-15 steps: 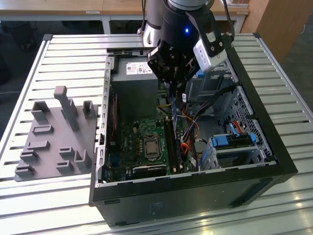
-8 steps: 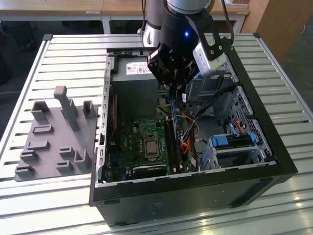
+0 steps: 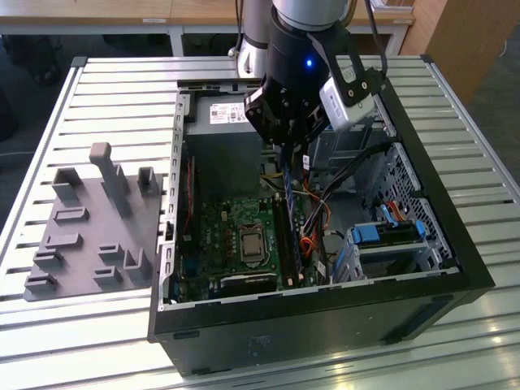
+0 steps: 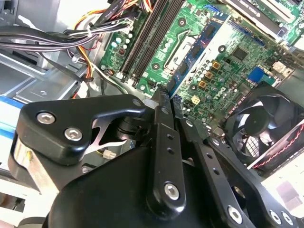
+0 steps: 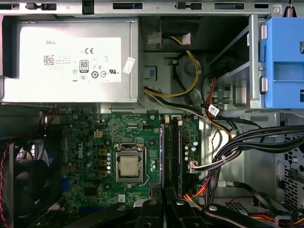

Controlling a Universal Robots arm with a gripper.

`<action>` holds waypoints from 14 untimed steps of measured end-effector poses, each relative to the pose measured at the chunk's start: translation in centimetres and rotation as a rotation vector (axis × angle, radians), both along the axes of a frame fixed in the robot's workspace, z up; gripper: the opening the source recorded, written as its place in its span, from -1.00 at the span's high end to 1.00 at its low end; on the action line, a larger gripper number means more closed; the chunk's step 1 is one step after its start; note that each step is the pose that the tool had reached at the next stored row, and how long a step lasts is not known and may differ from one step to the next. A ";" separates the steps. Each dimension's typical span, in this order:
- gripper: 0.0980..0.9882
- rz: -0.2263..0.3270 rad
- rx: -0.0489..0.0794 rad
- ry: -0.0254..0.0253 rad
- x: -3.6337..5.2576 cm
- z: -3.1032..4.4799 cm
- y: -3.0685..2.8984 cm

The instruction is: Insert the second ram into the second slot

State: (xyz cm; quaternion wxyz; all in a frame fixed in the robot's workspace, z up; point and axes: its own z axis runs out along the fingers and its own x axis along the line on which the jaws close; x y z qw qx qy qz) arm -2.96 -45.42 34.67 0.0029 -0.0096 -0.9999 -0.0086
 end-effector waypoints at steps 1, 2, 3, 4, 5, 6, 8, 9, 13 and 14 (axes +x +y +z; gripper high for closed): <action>0.91 0.000 0.000 0.0000 0.00 -0.03 0.00; 0.91 0.000 0.000 0.0000 0.00 -0.07 -0.01; 0.91 0.000 0.000 0.0000 0.00 -0.11 -0.01; 0.91 0.000 0.000 0.0000 0.00 -0.14 -0.01; 0.91 0.000 0.000 0.0000 0.00 -0.17 -0.01; 0.91 0.000 0.000 0.0000 0.00 -0.21 -0.01; 0.91 0.000 0.000 0.0000 0.00 -0.30 -0.01; 0.91 0.000 0.000 0.0000 0.00 -0.31 -0.01; 0.91 0.000 0.000 0.0008 0.01 -0.43 -0.02; 0.91 0.000 0.000 0.0009 0.01 -0.47 -0.02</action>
